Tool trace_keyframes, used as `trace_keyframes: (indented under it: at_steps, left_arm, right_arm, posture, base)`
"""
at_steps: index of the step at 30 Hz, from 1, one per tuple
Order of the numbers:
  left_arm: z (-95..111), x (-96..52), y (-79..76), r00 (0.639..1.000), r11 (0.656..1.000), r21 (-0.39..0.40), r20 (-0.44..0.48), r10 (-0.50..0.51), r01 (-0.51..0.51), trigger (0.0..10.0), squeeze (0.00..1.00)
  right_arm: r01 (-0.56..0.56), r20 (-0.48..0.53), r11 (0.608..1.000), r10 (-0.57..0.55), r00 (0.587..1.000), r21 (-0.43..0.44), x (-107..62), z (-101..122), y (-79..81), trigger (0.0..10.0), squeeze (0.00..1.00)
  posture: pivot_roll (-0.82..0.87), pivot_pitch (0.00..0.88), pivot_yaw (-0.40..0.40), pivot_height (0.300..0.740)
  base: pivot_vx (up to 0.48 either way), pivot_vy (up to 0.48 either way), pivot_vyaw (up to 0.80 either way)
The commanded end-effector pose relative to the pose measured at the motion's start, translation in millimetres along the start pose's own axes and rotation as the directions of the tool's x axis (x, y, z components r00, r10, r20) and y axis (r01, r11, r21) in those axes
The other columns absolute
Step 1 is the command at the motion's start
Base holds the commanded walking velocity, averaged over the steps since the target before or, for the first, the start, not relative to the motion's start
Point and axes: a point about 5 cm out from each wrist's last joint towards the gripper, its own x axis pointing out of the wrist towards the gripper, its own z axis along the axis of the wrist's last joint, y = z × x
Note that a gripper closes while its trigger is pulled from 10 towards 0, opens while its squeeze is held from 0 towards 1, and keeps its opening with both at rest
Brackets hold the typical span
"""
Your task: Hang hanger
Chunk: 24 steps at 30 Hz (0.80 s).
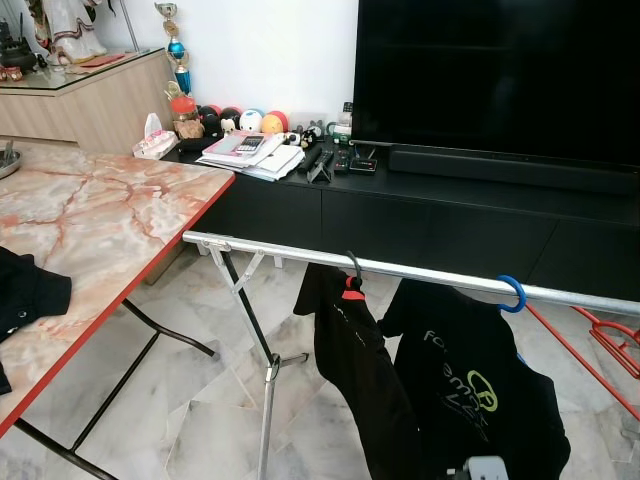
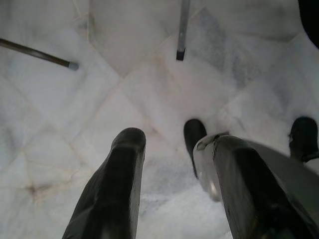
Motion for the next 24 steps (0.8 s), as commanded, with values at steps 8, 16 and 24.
trace_keyframes:
  at_steps: [8, 16, 24]
  left_arm:
    - [2.1, 0.5, 2.8, 1.0, 1.0, 0.006, -0.007, 0.003, -0.003, 10.0, 0.0]
    - [1.9, 0.8, -1.7, 1.0, 1.0, 0.006, -0.006, -0.009, 0.009, 10.0, 0.0]
    - [1.5, 0.6, -0.7, 1.0, 1.0, 0.015, -0.009, -0.009, 0.01, 10.0, 0.0]
  right_arm:
    - [0.051, -0.017, 0.988, -0.049, 0.999, 0.143, 3.5, -4.5, 3.0, 10.0, 0.0]
    - [0.076, -0.068, 0.988, -0.067, 0.995, 0.134, -1.8, -17.4, -13.8, 10.0, 0.0]
    - [0.085, -0.108, 0.986, -0.07, 0.992, 0.143, -7.8, -32.0, -22.6, 10.0, 0.0]
  posture:
    - [-0.05, 0.0, 0.038, 0.74]
    - [-0.04, 0.0, 0.032, 0.74]
    - [-0.04, 0.0, 0.037, 0.74]
  base:
    - [0.136, 0.0, 0.0]
    - [0.277, 0.0, 0.0]
    - [0.275, 0.0, 0.0]
